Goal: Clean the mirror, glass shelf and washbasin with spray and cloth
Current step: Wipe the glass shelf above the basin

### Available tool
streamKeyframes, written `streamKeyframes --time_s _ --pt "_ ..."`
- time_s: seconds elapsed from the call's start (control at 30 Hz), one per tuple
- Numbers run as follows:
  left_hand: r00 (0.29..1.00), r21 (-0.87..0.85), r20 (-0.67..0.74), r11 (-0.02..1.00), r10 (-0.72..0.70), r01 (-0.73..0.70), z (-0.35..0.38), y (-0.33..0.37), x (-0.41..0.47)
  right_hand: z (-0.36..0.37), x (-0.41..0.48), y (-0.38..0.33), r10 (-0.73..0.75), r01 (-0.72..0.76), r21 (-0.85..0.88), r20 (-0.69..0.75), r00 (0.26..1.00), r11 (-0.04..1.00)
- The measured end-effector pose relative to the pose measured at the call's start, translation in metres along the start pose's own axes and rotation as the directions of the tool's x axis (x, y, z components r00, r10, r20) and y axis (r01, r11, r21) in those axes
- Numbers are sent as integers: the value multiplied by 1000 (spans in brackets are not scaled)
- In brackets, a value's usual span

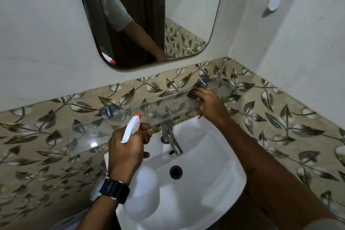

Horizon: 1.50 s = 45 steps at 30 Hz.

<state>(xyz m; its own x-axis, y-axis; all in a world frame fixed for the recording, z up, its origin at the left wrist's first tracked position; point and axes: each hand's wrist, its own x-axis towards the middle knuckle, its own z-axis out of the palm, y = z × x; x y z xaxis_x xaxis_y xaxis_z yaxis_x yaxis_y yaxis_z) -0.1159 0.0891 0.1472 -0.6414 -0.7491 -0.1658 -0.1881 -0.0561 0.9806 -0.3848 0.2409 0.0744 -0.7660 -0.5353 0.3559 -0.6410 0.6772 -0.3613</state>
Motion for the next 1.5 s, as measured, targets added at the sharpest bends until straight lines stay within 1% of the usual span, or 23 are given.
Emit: streamKeyframes --time_s 0.13,0.2,0.27,0.33,0.37,0.43,0.47,0.53,0.6,0.67,0.73,0.8,0.9,0.97,1.03,1.07,1.1,1.17,1.23,1.3,1.37,1.43,1.5 --pt "1000 -18 0 1000 -18 18 1 -3 -3 -12 13 41 42 -42 -50 -7 999 998" --pt "1000 -3 -9 1000 -14 14 0 -6 -3 -12 15 40 50 -51 -66 -12 999 997" --pt "1000 2 -12 1000 -9 9 1 -6 -1 -11 6 19 40 -40 -69 -6 999 997" --pt "1000 1 -1 1000 -11 11 7 -3 -1 -3 -5 -12 -31 33 -46 36 999 998" --pt "1000 -1 13 1000 -8 8 11 -2 -1 4 -11 -29 -93 96 -40 72 993 995" --pt "999 -13 39 1000 -2 2 21 2 0 15 -18 -51 -247 249 -11 99 964 968" --pt "999 -16 47 1000 1 0 25 4 0 17 -16 -52 -297 297 14 99 950 955" --pt "998 -16 57 1000 9 -8 32 5 2 14 -8 -34 -309 309 19 114 944 951" --pt "999 -17 53 1000 9 -8 37 6 3 6 -1 -8 -208 212 -19 124 970 977" --pt "998 6 62 1000 18 -18 39 6 3 -9 6 18 -84 86 -40 52 995 995" --pt "997 21 77 999 29 -30 41 5 2 -19 17 46 -10 7 -119 -21 1000 993" --pt "995 15 92 999 34 -35 41 4 0 -24 35 63 82 -77 -218 14 997 973" --pt "993 7 111 999 30 -31 37 4 -4 -24 52 58 252 -235 -231 46 967 944" --pt "995 -3 101 1000 18 -18 29 2 -7 -24 49 45 290 -277 -245 17 957 929" --pt "995 -1 96 1000 10 -10 19 -1 -10 -20 34 37 230 -235 -198 -52 972 952" --pt "996 0 88 1000 5 -5 13 -2 -12 -15 22 32 202 -216 -142 -108 973 966" --pt "997 2 75 1000 0 0 8 -4 -13 -7 8 26 210 -223 -75 -155 965 972" --pt "998 15 56 1000 -1 0 -4 -8 -15 12 -19 6 272 -265 65 -250 929 962" --pt "999 23 38 1000 -3 2 -14 -10 -17 21 -35 -17 365 -305 225 -312 877 926" --pt "999 30 31 999 -15 14 -25 -12 -19 28 -39 -38 485 -367 373 -299 822 852" --pt "1000 17 25 1000 -16 15 -37 -13 -21 37 -43 -65 551 -381 495 -259 793 781" --pt "1000 14 14 1000 2 -2 -52 -17 -23 50 -55 -107 538 -315 581 -261 802 751" --pt "1000 22 -13 999 27 -27 -72 -18 -28 69 -76 -158 489 -219 638 -282 826 738"
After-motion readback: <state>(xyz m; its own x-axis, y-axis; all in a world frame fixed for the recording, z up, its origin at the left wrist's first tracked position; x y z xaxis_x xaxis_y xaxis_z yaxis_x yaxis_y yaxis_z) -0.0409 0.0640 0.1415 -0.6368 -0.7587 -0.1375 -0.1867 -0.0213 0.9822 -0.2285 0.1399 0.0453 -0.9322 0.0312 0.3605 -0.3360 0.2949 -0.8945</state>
